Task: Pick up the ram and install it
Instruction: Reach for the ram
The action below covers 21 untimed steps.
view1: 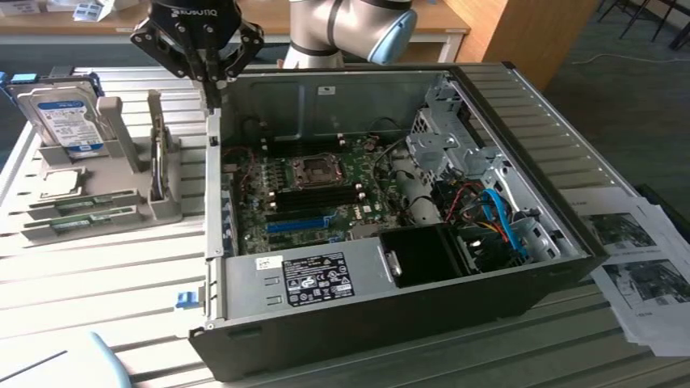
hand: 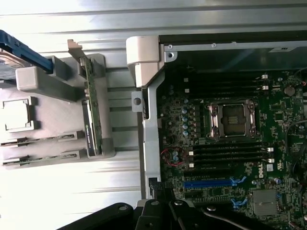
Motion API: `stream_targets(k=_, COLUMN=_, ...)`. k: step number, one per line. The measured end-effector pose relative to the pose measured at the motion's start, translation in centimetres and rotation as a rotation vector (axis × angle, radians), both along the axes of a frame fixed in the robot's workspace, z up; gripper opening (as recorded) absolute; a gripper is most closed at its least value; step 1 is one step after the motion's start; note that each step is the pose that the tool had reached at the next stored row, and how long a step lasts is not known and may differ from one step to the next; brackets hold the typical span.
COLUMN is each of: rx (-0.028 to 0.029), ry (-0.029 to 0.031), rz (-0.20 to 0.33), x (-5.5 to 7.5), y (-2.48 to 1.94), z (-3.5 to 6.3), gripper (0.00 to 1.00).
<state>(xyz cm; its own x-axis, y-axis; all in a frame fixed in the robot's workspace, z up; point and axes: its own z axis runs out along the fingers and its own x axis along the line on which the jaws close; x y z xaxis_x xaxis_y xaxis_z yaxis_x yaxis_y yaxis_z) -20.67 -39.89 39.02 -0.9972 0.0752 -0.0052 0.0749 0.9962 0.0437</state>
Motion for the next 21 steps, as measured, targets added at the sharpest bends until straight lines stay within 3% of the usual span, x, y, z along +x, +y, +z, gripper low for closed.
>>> stream_targets(k=21, rx=0.0001, ry=0.0022, rz=0.000, x=-4.8, y=0.00, z=-0.07, gripper=0.09)
